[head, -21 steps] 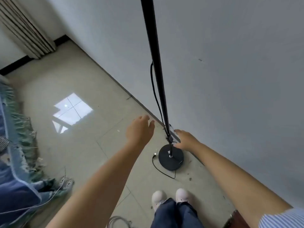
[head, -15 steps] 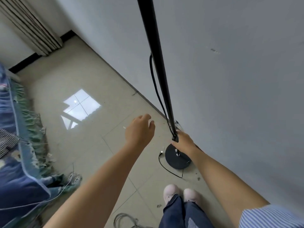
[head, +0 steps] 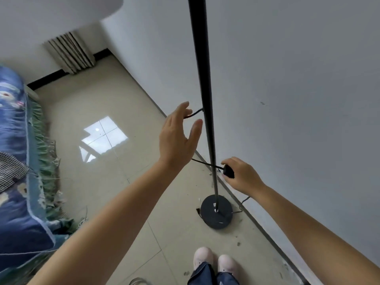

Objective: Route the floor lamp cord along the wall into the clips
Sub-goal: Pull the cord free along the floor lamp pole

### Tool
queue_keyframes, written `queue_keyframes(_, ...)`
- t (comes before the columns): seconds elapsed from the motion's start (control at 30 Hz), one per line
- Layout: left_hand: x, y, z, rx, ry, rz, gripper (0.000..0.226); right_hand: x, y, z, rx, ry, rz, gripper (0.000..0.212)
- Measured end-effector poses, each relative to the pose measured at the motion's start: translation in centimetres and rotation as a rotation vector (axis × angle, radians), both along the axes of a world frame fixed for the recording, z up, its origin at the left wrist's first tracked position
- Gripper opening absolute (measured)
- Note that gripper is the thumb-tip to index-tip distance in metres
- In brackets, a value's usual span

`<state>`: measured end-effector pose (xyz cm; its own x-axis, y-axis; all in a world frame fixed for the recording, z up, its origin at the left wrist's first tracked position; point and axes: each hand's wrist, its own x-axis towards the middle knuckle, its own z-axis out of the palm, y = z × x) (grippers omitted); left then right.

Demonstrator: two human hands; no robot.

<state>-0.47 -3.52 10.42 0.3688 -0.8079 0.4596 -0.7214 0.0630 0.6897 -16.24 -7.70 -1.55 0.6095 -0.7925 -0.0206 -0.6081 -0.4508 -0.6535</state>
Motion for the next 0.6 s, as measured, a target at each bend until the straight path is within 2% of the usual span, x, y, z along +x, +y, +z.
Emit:
queue_keyframes(0.1,-0.5,-1.5,3.0,-0.016,0.015,-0.065,0.039,2.4,-0.8,2.8,0.105,-0.108,0.053,0.028)
queue_keyframes(0.17,-0.6,-2.3,4.0,-0.041,-0.026,-0.072,0.027,3.6,-1.4,3.6,0.207,-0.149,0.060,0.022)
queue_keyframes(0.27,0.5,-3.2,4.8,0.040,-0.023,-0.071,0.014,5.1,-2.2,3.4,0.151,-0.162,0.028,0.014)
queue_keyframes(0.33,2.0,-3.5,5.0,0.093,-0.061,-0.039,0.012,6.6,-2.6,3.3,0.091,-0.162,0.019,0.013)
queue_keyframes(0.43,4.9,-3.2,5.4,0.112,-0.079,0.012,0.012,9.3,-2.6,3.5,0.116,-0.204,0.072,0.008)
queue_keyframes(0.6,10.8,-1.2,5.4,0.066,0.041,0.138,0.017,15.0,-1.5,3.2,0.136,-0.234,0.181,0.013)
